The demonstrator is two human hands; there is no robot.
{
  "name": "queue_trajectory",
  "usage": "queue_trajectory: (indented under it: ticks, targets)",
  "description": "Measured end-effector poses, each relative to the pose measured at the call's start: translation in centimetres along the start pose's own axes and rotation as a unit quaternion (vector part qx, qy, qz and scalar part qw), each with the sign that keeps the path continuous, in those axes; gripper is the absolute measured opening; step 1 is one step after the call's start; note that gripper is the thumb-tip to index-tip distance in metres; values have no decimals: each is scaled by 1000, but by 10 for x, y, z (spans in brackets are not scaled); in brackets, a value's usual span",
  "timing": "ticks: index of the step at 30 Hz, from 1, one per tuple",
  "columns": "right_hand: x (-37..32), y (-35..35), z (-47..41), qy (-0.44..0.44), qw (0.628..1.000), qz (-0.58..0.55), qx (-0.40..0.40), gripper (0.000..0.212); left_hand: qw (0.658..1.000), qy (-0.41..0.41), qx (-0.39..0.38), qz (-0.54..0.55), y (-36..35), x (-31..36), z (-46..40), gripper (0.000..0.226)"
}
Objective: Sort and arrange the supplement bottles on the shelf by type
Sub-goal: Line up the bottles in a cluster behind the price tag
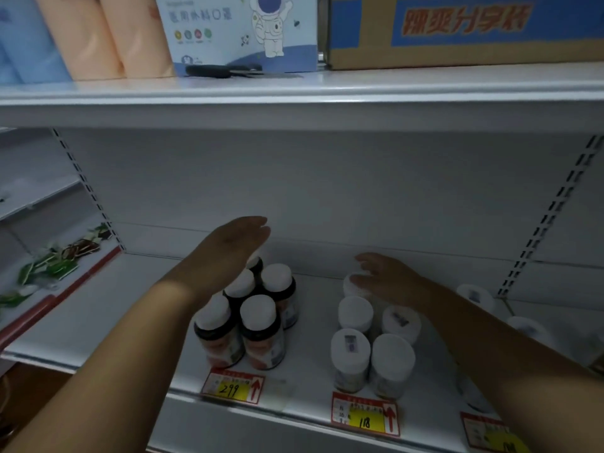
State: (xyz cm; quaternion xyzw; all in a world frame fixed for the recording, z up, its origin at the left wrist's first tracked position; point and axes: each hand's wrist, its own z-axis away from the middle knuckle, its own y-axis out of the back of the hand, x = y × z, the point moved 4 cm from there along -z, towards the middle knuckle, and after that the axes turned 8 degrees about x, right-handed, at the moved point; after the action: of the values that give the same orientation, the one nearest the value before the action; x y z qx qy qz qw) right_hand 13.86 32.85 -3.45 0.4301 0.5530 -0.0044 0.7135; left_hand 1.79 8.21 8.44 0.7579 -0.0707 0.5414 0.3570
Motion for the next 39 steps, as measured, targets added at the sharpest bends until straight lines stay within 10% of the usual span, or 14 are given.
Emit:
queue_trajectory:
  ticks: [10,23,39]
  targets:
    - [-90,-50,24,17,989,-62,133,40,995,-17,3,103,47,-83,-22,33]
    - [-85,-148,43,-100,939,-301,133,17,898,212,-63,379,-4,-175,14,30]
    - [-89,-172,59,-114,881,-455,66,47,923,143,-116,339,-8,-173,17,40]
